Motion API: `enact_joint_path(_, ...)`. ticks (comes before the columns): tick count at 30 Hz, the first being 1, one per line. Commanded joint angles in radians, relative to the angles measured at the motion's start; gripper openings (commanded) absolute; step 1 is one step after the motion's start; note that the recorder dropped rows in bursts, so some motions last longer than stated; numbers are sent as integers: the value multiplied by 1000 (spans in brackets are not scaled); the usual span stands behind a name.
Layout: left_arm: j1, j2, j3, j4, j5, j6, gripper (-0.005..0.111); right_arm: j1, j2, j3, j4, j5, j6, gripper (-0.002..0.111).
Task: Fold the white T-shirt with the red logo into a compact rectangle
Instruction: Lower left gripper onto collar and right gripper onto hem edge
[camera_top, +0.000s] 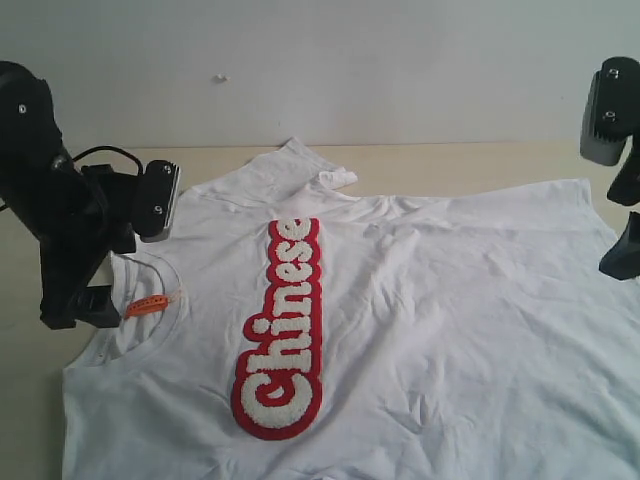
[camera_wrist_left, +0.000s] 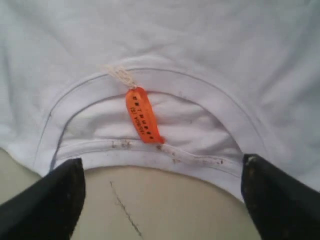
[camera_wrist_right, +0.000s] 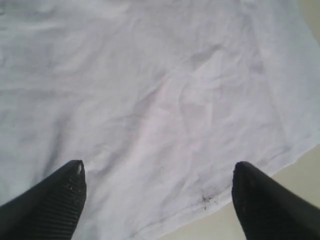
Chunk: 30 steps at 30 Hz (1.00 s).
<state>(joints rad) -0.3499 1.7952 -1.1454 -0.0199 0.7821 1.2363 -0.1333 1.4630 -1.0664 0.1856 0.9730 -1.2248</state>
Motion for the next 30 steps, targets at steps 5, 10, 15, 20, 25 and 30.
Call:
enact_joint_path(5, 9, -2, 91, -2, -148, -15, 81, 0, -2, 50, -39, -74, -33, 76)
enact_joint_path(10, 56, 36, 122, -2, -168, -15, 81, 0, 3, 164, -92, -216, -75, 76)
enact_joint_path(15, 81, 99, 122, -6, -226, 8, 81, 0, 42, 194, -102, -309, -88, 76)
enact_joint_path(20, 81, 143, 122, -11, -280, 46, 81, 0, 134, 189, -172, -315, -70, 76)
enact_joint_path(25, 81, 149, 122, -11, -285, 71, 81, -2, 208, 189, -243, -341, -180, 74)
enact_joint_path(30, 81, 149, 122, -11, -205, 71, 81, -2, 348, 168, -299, -463, -96, 60)
